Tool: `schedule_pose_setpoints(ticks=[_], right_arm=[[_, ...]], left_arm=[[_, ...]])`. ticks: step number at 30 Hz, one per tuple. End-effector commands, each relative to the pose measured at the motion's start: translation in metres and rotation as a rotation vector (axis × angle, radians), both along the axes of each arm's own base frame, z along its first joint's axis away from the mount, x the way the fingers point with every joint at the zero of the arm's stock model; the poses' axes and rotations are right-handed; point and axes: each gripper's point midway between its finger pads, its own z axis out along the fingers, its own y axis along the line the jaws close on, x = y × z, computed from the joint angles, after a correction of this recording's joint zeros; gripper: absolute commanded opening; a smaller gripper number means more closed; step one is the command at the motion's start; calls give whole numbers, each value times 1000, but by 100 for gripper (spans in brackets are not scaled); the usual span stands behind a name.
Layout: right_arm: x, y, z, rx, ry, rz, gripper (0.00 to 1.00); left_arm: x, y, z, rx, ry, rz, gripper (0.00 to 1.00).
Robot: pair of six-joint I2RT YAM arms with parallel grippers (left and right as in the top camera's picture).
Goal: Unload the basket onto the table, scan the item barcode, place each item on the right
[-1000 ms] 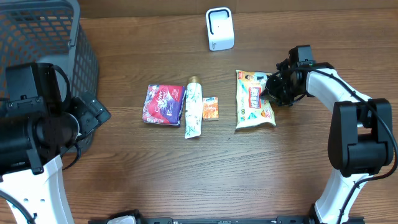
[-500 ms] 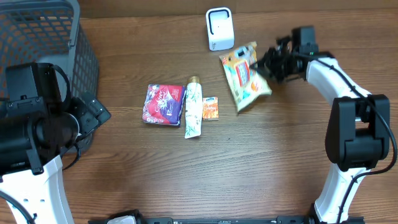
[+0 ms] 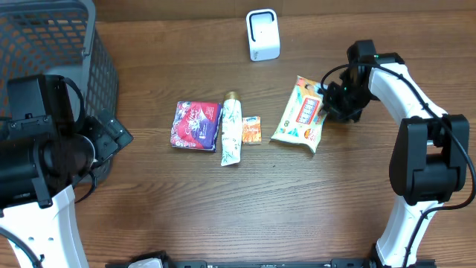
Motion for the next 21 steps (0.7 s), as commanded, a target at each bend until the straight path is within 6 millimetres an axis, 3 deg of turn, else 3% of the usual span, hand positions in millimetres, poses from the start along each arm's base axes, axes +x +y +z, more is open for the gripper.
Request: schedule_pose_setpoints(ticks=[1,10,17,21], right_arm=[[1,-23,2,-132,-42,94,100],[20,-8,2,-62,-85,-48,100],[9,36,-28,45,-76,-85,100],[1,47,-48,25,-65,-157,100]], left_arm=[[0,3,0,2,0,23,100],[0,3,0,2,0,23,100],[0,3,0,2,0,23,100],[0,3,0,2,0,23,100]])
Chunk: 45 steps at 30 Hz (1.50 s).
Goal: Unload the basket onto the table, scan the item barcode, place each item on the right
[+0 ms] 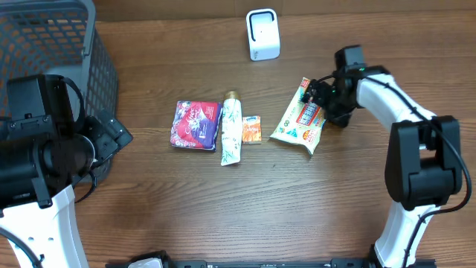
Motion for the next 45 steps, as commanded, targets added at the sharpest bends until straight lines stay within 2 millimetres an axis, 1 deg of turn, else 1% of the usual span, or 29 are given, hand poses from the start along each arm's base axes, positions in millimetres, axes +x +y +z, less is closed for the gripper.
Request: schedule_pose_setpoints(ticks=[1,2,4,5,6,7,8,9,11,14,17,19,24,28,29,31,33,35,37,38,42,43,45], right_arm=[[-29,11,-34,1,114,-95,96],[-29,10,-38,-13,109,-108,86],[-27,7,-43,-46,90,-130,59],[-26,5,-44,-59,85,-132,49],[-23,2,-44,-76,72,-135,24],[-21,3,-42,-74,64,-129,12],[-19,2,-40,-72,60,-129,4],[-17,3,-38,-63,57,-126,4],[-9,13,-27,-6,30,-71,4],[6,30,-1,110,-4,-23,4],[30,45,38,236,-66,3,4],[50,53,69,315,-136,23,4],[101,55,139,386,-342,0,4],[136,60,182,455,-538,-24,4],[144,60,189,457,-581,-40,4],[159,55,197,430,-644,-122,4],[171,51,200,395,-685,-208,4],[180,52,198,369,-714,-289,4],[187,60,200,360,-759,-327,4],[192,67,204,359,-808,-336,4],[207,87,203,353,-932,-375,4],[210,89,201,349,-959,-390,4],[217,92,187,343,-985,-409,4]], left_arm=[[-1,3,0,3,-1,23,100],[0,3,0,3,-1,23,100],[-1,3,0,3,-1,23,100],[-1,3,0,3,-1,23,100],[-1,3,0,3,-1,23,100],[0,3,0,3,-1,23,100],[-1,3,0,3,-1,23,100],[-1,3,0,3,-1,23,100],[-1,3,0,3,-1,23,100],[-1,3,0,3,-1,23,100],[-1,3,0,2,-1,23,100],[0,3,0,3,-1,23,100],[0,3,0,3,-1,23,100],[-1,3,0,3,-1,23,100],[-1,3,0,3,-1,23,100],[0,3,0,3,-1,23,100],[0,3,0,2,-2,23,100],[-1,3,0,3,-1,23,100],[-1,3,0,3,-1,23,100],[-1,3,0,3,-1,23,100],[-1,3,0,3,-1,23,100],[-1,3,0,3,-1,23,100],[-1,3,0,3,-1,23,100]])
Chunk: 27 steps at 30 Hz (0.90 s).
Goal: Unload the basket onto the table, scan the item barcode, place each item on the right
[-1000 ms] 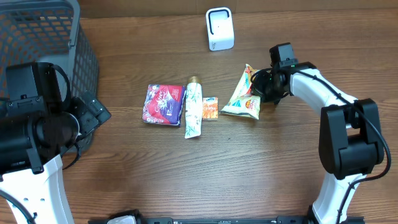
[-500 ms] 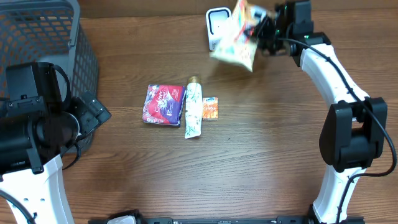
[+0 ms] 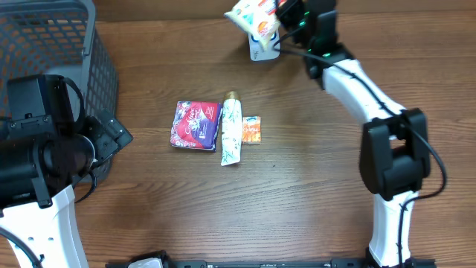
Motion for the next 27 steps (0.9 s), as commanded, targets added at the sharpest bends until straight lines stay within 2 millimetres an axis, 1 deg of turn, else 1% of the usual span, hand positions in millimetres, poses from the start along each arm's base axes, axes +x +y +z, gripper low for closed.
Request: schedule_pose_setpoints(ticks=[1,4,6,10,15,18,19,23,25,27], right_arm=[[17,-9,-22,2,-22,-114,4],[20,-8,-40,-9,-1,-114,4],[20,-10,-47,-23,14,-118,4],[21,-13,-46,-87,-12,-108,4],[22,-15,-46,-96,-17,-109,4],[24,-22,-45,-99,-20,-116,4],[25,-23,-44,-109,-30,-108,4],[26,-25,-20,-143,-124,3,4],[25,-38,-3,-157,-155,25,4],[24,-53,9,-172,-158,8,4]], left_arm=[[-1,3,0,2,-1,23,100],[-1,3,0,2,0,23,100],[-1,3,0,2,-1,23,100],[-1,3,0,2,0,23,100],[-1,3,0,2,0,23,100],[-1,3,0,2,-1,23,100],[-1,3,0,2,0,23,100],[-1,3,0,2,-1,23,100],[-1,3,0,2,-1,23,100],[-1,3,0,2,-1,23,100]])
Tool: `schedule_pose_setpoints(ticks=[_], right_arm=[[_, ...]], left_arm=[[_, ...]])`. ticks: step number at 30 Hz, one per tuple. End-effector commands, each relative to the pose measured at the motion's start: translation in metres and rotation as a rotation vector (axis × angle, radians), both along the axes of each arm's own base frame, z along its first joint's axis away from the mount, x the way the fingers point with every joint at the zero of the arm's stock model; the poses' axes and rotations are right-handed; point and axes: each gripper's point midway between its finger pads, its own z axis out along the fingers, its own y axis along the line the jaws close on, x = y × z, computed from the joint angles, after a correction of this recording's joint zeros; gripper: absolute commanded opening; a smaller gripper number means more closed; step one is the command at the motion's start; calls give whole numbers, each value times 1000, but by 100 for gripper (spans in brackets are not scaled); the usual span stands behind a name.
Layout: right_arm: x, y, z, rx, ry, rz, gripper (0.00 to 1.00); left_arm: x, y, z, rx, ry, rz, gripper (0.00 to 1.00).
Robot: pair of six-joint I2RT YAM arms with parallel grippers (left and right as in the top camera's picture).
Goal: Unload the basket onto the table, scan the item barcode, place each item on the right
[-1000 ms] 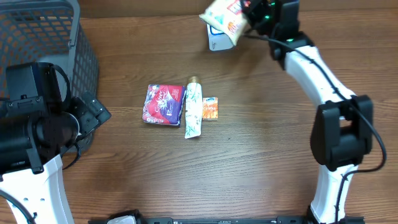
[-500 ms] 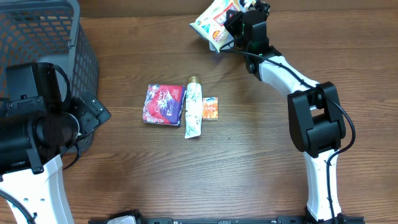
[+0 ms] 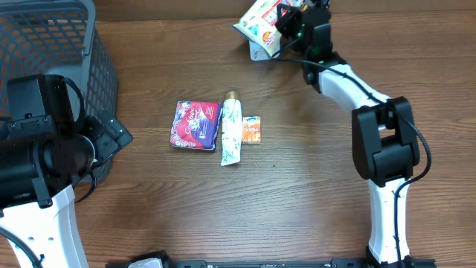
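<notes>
My right gripper [image 3: 286, 21] is shut on a yellow-and-white snack packet [image 3: 259, 20], held in the air at the table's far edge. The packet covers most of the white barcode scanner [image 3: 256, 50], whose lower edge shows just beneath it. My left gripper [image 3: 119, 134] rests at the left, beside the grey basket; its fingers are too dark to read.
A grey mesh basket [image 3: 82, 52] fills the far left corner. In the middle of the table lie a purple-red packet [image 3: 196, 125], a pale green tube [image 3: 231, 130] and a small orange sachet [image 3: 252, 130]. The right arm stretches along the right side.
The right gripper has shifted slightly right and the snack packet has tilted, still over the scanner. The left arm and the items on the table have not moved.
The right gripper was at the right edge of the snack packet lying on the table. It then closed in on the packet's upper end. Later the packet was off the table, held over the scanner at the far edge, where it now sits turned a little.
</notes>
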Motion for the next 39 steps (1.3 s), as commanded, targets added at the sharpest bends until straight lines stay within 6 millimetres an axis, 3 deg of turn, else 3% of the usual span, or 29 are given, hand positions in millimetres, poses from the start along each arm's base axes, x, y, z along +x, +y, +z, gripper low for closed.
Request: schedule_pose_setpoints(ticks=[1,3,8,9,12,15,21,25,28,36,38,39], right_arm=[[-1,-43,78,-44,-116,1,4],[-5,-69,95,-71,-105,-41,4],[-27,-171,117,-127,29,-291,4],[-45,-222,113,-155,118,-408,4],[-77,-298,89,-190,284,-567,4],[-117,-368,50,-194,478,-690,4],[-194,-479,-28,-157,770,-854,4],[-221,-521,-63,-170,853,-883,4],[-236,-546,-77,-147,871,-928,4],[-279,-614,-72,-120,820,-1076,4],[-288,-624,-71,-134,820,-1085,11],[-292,-628,-71,-138,819,-1090,22]], left_arm=[[-1,3,0,3,-1,23,100],[-1,3,0,3,-1,23,100],[-1,3,0,3,-1,23,100],[-1,3,0,3,-1,23,100],[-1,3,0,3,-1,23,100],[-1,3,0,3,-1,23,100],[-1,3,0,3,-1,23,100],[-1,3,0,3,-1,23,100],[-1,3,0,3,-1,23,100],[-1,3,0,3,-1,23,100],[-1,3,0,3,-1,23,100],[-1,3,0,3,-1,23,100]])
